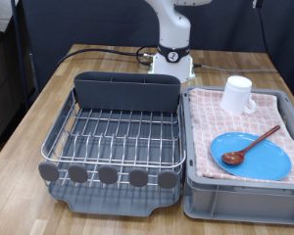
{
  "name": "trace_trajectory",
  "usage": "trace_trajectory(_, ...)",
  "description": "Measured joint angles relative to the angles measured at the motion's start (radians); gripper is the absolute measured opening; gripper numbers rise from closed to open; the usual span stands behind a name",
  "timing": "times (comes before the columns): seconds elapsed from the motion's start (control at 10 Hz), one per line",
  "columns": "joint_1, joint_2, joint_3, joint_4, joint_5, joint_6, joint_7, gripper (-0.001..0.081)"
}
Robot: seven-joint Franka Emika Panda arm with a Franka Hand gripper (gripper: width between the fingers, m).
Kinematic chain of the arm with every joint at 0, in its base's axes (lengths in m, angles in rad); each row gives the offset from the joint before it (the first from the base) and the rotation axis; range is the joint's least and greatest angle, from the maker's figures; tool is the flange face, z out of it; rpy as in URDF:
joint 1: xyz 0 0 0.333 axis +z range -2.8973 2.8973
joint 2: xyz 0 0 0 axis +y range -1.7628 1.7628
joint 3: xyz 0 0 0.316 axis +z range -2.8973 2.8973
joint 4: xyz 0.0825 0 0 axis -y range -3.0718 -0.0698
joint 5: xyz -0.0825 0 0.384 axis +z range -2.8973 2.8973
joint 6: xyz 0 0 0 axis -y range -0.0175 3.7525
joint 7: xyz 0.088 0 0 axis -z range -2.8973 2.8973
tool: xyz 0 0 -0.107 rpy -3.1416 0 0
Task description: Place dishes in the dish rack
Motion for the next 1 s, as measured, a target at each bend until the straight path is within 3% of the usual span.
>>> trace_trajectory(0.3,0.001,0.012,0.025,-0.004,-0.065,0.009,0.033,0.0802)
trace_trajectory(0.7,0.002,0.118,0.117,-0.014,-0.298,0.065,0.300,0.0802)
trace_trajectory(1.0,0.003,0.208,0.136,-0.017,-0.417,0.143,0.479,0.0802)
